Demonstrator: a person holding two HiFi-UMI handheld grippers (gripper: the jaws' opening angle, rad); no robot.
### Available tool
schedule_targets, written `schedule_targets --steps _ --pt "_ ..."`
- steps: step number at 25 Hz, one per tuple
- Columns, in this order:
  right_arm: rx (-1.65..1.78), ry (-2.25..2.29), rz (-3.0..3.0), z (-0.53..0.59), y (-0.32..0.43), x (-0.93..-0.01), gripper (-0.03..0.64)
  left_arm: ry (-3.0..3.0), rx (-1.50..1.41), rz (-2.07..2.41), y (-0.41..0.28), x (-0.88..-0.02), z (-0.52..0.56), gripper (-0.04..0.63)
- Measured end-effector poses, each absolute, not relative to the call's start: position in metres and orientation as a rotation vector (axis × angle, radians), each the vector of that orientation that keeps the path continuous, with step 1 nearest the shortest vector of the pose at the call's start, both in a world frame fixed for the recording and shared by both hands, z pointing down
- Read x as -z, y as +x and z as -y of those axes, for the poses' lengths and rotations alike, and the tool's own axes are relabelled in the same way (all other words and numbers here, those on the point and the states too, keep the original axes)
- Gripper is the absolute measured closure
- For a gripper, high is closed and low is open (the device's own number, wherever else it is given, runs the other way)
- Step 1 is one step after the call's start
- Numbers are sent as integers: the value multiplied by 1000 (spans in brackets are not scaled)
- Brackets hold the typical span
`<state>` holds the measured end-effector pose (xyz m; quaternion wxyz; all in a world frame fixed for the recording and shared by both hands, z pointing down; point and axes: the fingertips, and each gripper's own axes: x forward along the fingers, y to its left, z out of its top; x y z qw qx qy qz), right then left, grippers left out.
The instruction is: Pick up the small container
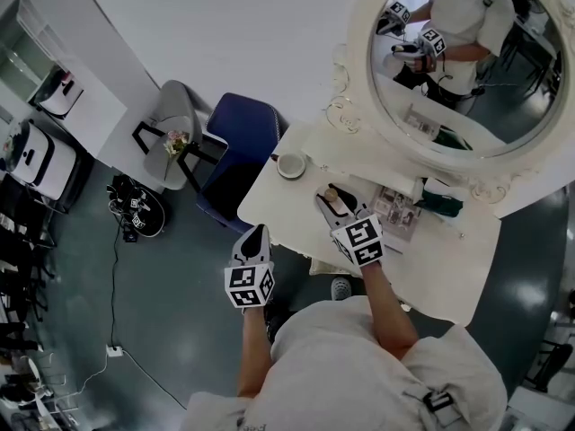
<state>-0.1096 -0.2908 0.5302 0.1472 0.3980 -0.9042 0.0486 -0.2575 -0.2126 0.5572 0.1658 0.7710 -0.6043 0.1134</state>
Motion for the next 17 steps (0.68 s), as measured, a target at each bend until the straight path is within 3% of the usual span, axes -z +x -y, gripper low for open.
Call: schedule_targets --steps 17 --pt "-145 1158 2603 287 -113 -528 472 2197 -310 1733 -262 -552 207 566"
